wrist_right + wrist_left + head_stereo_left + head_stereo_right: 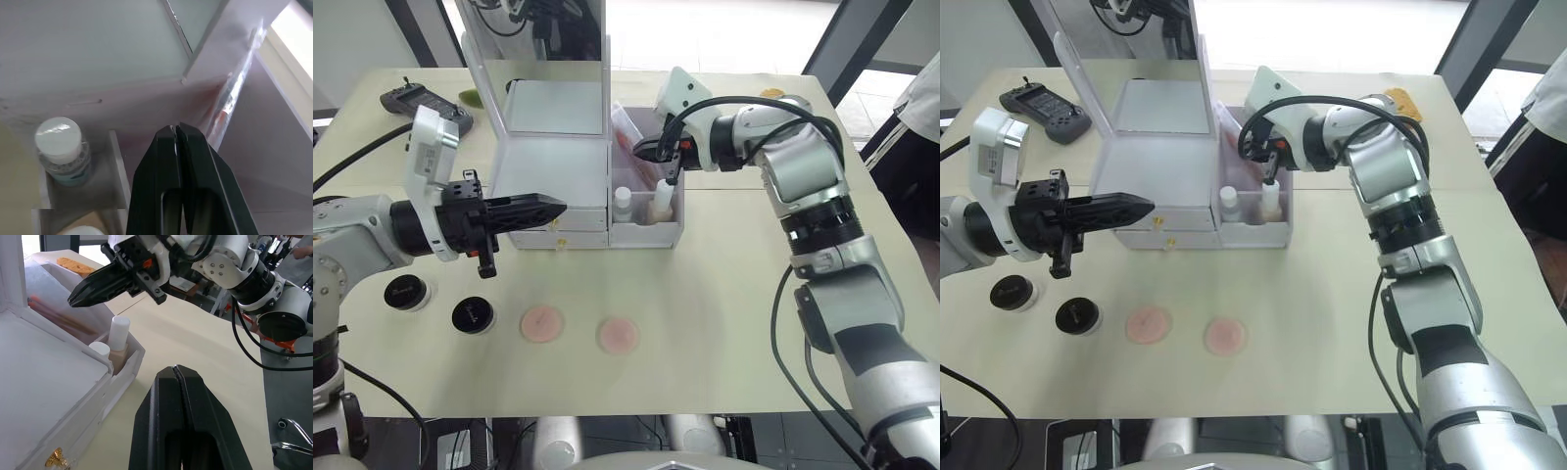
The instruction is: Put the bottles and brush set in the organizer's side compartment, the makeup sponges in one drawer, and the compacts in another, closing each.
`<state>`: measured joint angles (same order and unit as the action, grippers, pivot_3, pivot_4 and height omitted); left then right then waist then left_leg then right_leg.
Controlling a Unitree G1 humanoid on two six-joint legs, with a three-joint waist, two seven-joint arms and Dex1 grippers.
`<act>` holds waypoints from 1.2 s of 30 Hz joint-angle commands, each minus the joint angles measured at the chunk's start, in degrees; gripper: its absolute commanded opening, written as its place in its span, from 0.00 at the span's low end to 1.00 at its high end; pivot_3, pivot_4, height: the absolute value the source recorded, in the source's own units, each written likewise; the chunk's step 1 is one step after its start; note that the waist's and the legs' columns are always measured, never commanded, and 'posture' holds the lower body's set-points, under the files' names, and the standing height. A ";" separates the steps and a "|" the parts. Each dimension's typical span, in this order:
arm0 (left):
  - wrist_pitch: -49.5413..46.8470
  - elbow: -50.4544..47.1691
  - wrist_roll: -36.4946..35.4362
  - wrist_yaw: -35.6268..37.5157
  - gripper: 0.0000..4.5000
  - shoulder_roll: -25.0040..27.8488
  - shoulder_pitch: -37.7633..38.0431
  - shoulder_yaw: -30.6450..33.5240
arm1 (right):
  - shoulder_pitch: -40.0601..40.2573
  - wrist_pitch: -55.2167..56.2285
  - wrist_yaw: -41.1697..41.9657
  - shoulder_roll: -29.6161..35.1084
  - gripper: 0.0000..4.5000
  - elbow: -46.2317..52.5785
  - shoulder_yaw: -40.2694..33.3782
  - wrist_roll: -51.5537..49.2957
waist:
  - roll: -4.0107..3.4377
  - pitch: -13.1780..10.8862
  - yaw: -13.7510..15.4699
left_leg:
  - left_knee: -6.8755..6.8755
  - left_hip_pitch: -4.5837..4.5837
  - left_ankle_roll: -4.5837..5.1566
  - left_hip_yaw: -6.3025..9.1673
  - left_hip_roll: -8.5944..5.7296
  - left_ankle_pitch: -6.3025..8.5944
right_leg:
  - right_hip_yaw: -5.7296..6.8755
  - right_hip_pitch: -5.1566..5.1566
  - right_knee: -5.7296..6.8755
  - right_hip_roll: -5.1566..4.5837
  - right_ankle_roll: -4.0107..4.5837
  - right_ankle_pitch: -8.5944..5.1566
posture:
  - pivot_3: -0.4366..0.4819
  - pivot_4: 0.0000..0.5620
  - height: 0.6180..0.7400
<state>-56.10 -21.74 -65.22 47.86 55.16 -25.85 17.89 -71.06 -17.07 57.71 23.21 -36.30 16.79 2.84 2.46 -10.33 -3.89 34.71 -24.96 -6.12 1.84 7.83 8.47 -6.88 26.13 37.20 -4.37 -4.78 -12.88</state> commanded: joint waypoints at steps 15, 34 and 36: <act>2.56 -0.96 4.27 -1.48 0.00 0.73 0.85 2.73 | -11.40 10.17 2.70 2.33 0.01 -13.74 -8.33 -1.32 | -0.04 -0.02 -0.04 | -0.03 -0.07 0.00 0.01 0.00 0.00 | 0.01 0.01 -0.03 -0.01 -0.03 0.02 | 0.48 0.27 0.71; 31.85 44.09 32.51 17.80 0.84 11.12 0.96 3.01 | 53.00 -27.19 1.50 22.06 0.89 44.28 -51.74 -30.22 | -0.03 -0.01 2.77 | 0.01 -0.05 -0.01 0.01 0.00 0.00 | 0.06 0.02 -0.06 -0.02 -0.03 -0.06 | 0.48 0.27 0.71; 34.06 50.51 33.37 18.17 0.98 9.94 -2.20 3.50 | 60.28 -25.81 0.29 21.46 1.00 44.33 -56.48 -30.33 | -0.04 0.00 2.94 | 0.03 -0.03 -0.01 -0.04 0.00 0.00 | 0.02 0.01 -0.05 -0.03 -0.01 -0.04 | 0.48 0.27 0.71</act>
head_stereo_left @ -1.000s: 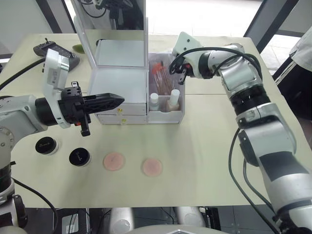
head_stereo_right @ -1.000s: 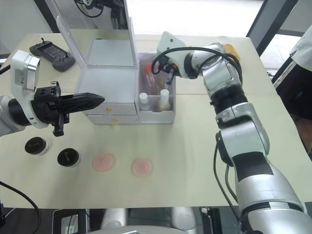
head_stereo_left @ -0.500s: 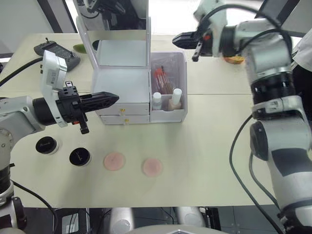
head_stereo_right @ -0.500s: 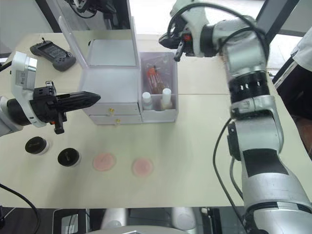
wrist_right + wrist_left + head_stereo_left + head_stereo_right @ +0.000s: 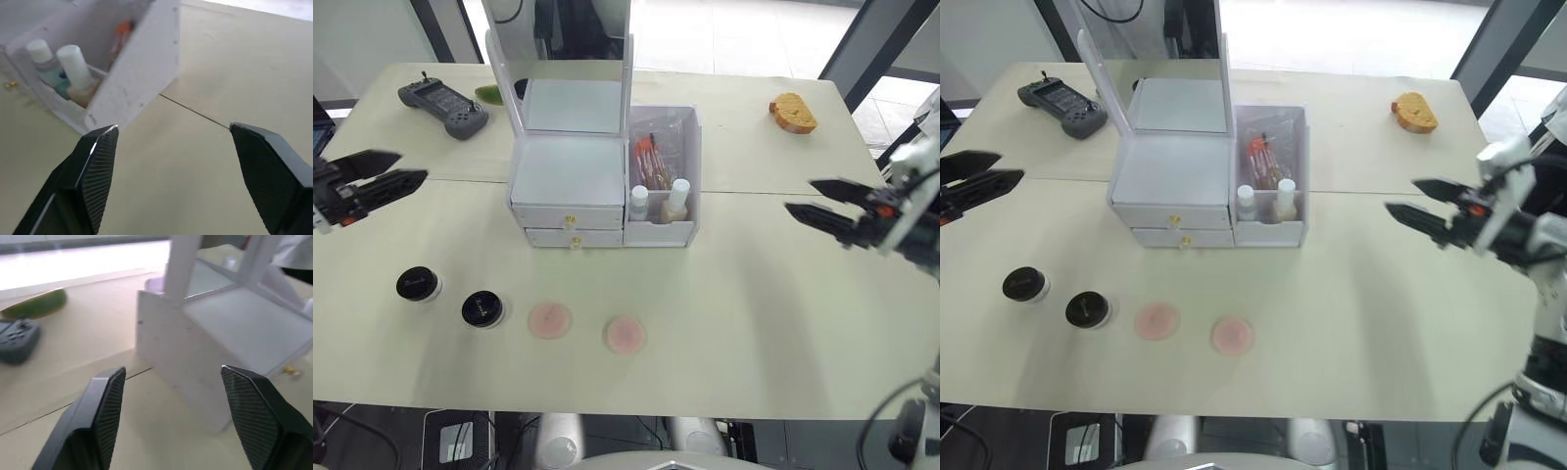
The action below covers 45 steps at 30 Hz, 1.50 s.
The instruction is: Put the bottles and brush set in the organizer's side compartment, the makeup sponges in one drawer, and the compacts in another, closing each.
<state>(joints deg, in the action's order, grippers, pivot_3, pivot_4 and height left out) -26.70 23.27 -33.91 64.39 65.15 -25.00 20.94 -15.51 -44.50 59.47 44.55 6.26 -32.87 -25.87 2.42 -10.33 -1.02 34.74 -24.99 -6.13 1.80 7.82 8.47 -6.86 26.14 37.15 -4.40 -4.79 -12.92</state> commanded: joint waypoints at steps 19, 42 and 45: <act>12.68 17.89 5.41 4.50 0.99 -3.07 -6.38 3.76 | 11.00 -0.59 -6.14 4.92 1.00 8.55 -6.56 -11.65 | 0.04 0.06 -1.85 | -0.01 0.35 -0.03 -0.05 0.02 -0.02 | -0.08 -0.28 0.10 0.02 -0.34 -0.19 | 0.48 0.27 0.71; -9.81 -68.47 -4.27 -49.01 0.99 -44.77 27.71 -11.11 | -22.74 -10.79 -7.47 10.42 1.00 23.79 25.30 -25.78 | 0.29 0.22 0.10 | 0.22 0.75 0.10 -0.05 0.01 0.08 | -0.14 -0.98 -0.23 -0.01 -0.04 -0.36 | 0.48 0.27 0.71; -9.12 -69.28 -0.62 -52.83 0.99 -47.25 28.28 -15.00 | -23.47 -10.87 -7.70 10.60 1.00 23.76 25.61 -25.59 | 0.29 0.22 0.06 | 0.23 0.74 0.10 -0.05 0.01 0.08 | -0.14 -0.98 -0.25 0.00 -0.04 -0.36 | 0.48 0.27 0.71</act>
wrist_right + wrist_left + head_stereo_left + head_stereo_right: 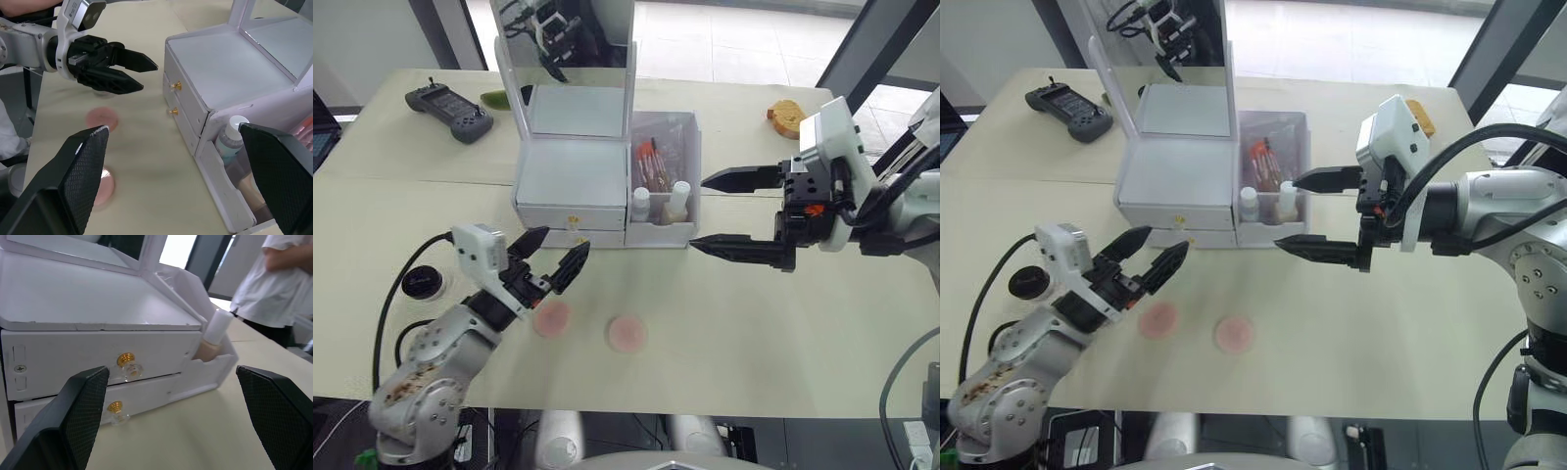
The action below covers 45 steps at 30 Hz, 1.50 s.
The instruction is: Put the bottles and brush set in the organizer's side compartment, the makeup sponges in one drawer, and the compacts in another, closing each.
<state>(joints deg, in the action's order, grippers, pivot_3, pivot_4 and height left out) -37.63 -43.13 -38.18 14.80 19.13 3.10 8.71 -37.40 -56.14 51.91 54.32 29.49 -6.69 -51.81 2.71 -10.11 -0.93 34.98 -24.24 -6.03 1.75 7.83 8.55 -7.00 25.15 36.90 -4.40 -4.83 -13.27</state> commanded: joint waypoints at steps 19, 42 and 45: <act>12.39 7.82 24.03 -12.02 0.66 -10.71 -3.79 -13.74 | -4.14 -0.05 -2.89 0.39 1.00 1.40 1.40 1.54 | 0.00 0.00 0.15 | -0.01 -0.01 0.02 0.01 -0.01 0.01 | 0.02 0.00 -0.03 0.00 -0.01 -0.01 | 0.48 0.27 0.71; 12.18 4.46 27.29 -10.03 0.12 -10.53 -0.84 -14.09 | -3.40 1.76 -3.46 -0.54 1.00 0.78 2.21 4.05 | 0.00 0.00 0.09 | -0.03 -0.01 0.01 0.00 -0.01 0.02 | 0.02 0.02 -0.06 0.00 -0.01 -0.02 | 0.48 0.27 0.71; 9.96 -0.24 26.19 -8.76 0.12 -8.70 2.79 -13.72 | -2.53 1.88 -3.97 -1.52 1.00 1.49 2.16 3.76 | 0.00 0.00 0.02 | -0.03 -0.02 0.01 0.00 0.00 0.02 | 0.02 0.03 -0.06 -0.01 -0.01 -0.02 | 0.48 0.27 0.71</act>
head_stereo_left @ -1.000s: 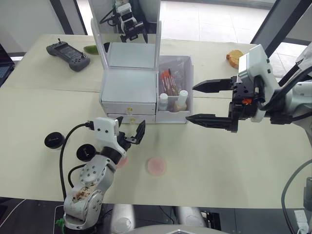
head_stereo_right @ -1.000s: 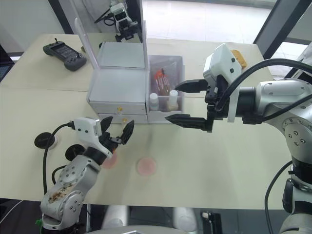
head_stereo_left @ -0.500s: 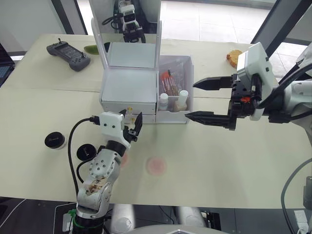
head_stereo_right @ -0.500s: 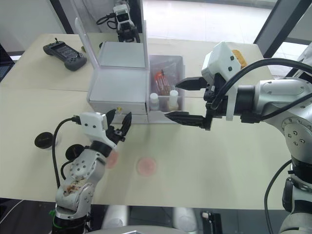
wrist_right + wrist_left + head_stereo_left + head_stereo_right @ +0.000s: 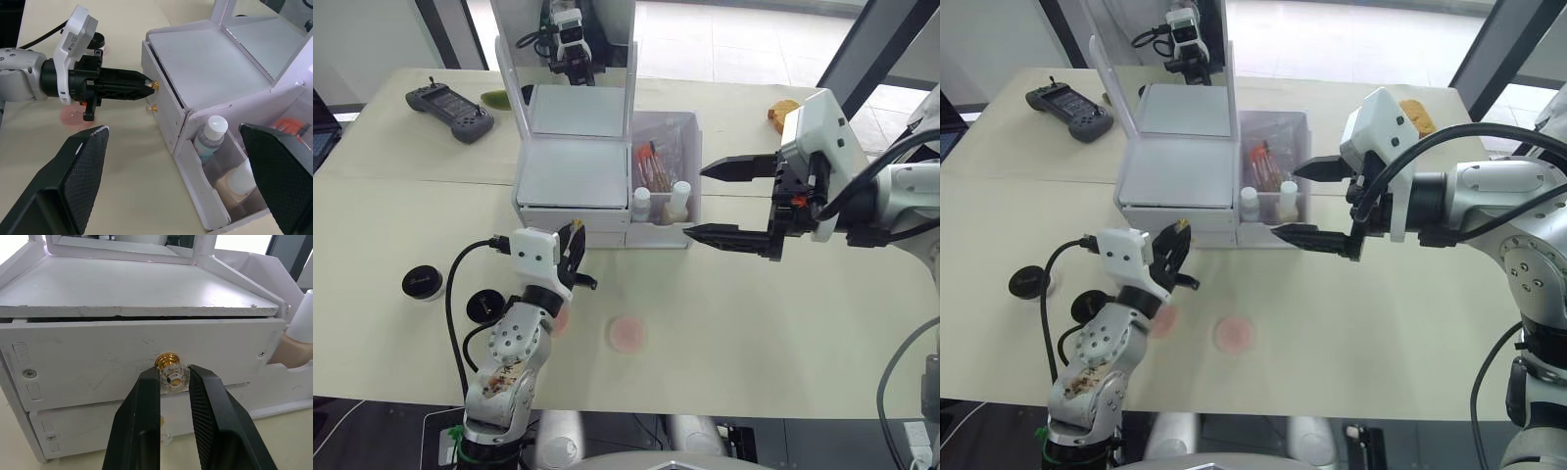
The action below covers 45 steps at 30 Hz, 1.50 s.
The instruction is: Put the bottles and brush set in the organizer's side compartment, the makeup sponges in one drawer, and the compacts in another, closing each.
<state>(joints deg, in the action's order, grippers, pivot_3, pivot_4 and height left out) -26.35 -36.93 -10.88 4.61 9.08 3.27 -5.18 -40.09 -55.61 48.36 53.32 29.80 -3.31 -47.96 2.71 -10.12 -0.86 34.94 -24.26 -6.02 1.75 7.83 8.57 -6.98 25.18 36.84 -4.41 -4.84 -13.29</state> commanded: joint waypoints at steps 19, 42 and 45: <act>-3.97 -23.07 -16.34 5.90 0.12 14.08 25.42 8.68 | 0.97 2.22 -1.42 -7.31 1.00 1.21 1.36 0.79 | -0.01 -0.01 -1.67 | 0.03 0.02 -0.13 -0.04 0.00 0.12 | -0.08 0.06 -0.08 -0.01 0.03 -0.03 | 0.48 0.27 0.71; -8.88 -4.97 -63.65 34.73 0.81 37.28 32.48 47.99 | 1.06 7.19 4.29 -5.73 1.00 -2.37 1.53 4.78 | -0.03 -0.05 -1.74 | 0.01 0.00 -0.13 -0.04 0.02 0.14 | -0.08 0.28 -0.02 -0.02 0.13 -0.08 | 0.48 0.27 0.71; -12.20 6.50 -61.05 43.15 1.00 47.54 27.76 52.43 | 1.72 7.67 5.48 -4.38 1.00 -2.80 0.63 5.29 | -0.05 -0.06 -1.60 | -0.02 -0.01 -0.14 -0.08 0.02 0.14 | -0.08 0.27 -0.09 -0.03 0.15 -0.09 | 0.48 0.27 0.71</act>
<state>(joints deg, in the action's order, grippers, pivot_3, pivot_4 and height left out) -37.42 -35.94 -72.82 42.40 53.09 33.59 44.84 -38.61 -49.61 52.83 47.35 26.47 -0.67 -43.21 2.66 -10.17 -2.46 34.92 -24.28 -6.17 1.67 7.85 8.71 -7.05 25.47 36.75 -4.44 -4.69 -13.39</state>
